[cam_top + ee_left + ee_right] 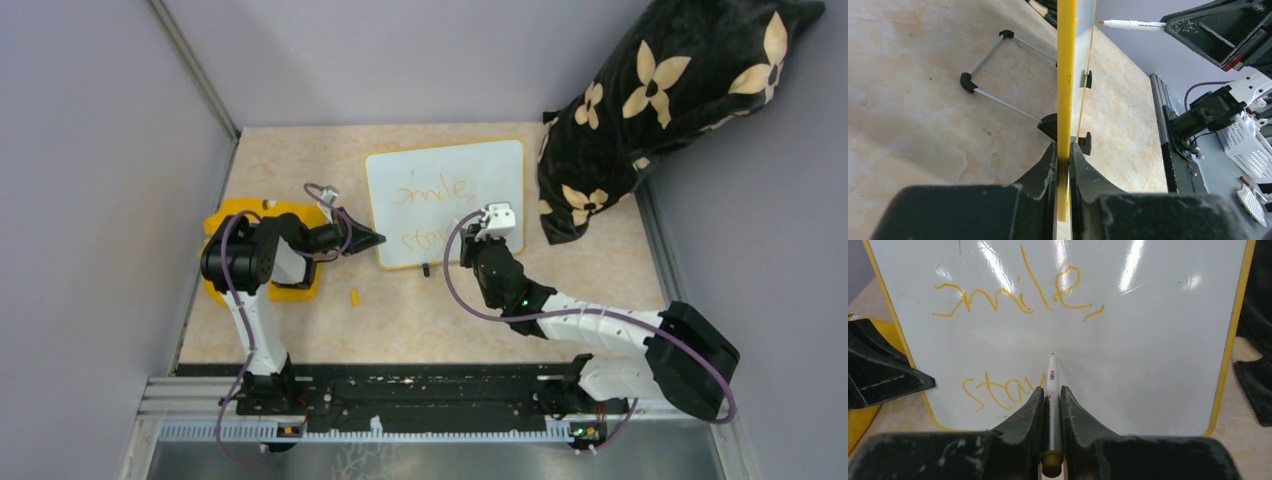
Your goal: Write a sentence on the whiteboard
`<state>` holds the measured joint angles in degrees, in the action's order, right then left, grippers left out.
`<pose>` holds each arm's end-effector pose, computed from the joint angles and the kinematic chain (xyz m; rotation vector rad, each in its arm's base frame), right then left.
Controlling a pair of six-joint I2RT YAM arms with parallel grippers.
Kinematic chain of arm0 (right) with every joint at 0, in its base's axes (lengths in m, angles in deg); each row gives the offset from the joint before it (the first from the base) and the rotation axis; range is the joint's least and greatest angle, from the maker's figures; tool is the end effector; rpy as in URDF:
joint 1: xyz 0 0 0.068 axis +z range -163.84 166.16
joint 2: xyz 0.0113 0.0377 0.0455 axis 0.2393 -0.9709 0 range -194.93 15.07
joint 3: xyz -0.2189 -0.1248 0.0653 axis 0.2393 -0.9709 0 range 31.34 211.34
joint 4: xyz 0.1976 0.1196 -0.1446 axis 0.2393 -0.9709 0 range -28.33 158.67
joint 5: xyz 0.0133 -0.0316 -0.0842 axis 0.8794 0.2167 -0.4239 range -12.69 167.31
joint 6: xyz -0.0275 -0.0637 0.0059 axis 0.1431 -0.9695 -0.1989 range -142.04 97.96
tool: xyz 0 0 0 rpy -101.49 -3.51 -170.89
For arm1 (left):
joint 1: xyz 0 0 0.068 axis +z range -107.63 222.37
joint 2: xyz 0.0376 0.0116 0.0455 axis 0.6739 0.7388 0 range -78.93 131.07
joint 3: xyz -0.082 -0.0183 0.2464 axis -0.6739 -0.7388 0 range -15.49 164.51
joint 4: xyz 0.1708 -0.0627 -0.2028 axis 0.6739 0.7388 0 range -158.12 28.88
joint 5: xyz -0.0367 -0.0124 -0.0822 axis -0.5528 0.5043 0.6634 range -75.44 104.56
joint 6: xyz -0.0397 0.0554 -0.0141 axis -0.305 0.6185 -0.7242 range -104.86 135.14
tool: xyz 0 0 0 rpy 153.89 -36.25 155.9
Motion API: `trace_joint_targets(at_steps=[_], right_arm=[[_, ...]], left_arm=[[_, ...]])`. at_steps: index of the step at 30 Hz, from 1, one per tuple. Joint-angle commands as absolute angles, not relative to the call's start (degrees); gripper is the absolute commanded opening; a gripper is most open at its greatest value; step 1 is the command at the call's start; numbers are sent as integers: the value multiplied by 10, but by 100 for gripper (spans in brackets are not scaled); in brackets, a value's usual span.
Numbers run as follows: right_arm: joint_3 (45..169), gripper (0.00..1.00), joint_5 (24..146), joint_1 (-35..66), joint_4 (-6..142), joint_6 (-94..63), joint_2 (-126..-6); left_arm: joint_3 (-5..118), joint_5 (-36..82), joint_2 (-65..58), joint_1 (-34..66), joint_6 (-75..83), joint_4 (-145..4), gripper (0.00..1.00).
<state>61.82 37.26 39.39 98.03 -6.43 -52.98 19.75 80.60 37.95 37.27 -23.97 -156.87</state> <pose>0.1982 0.2045 0.2206 -0.0379 1.6890 0.3044 0.3204 -0.0805 0.1042 0.5654 1.6103 -1.4131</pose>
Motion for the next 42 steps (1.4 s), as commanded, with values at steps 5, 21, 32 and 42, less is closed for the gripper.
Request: trace_joint_targets(at_steps=[5,21,32,42], right_arm=[[652,0,370,378,992,-46,-552],[623,0,381,378,942,-17,-536],[585,0,400,385,901,13,-505],[585,0,390,390,888,15,-462]], left_arm=[[207,793,381,372,-221,-1579,0],[208,793,382,372,-222,-1579,0],[208,792,381,371,-223,-1579,0],[208,793,382,371,-223,-1578,0]])
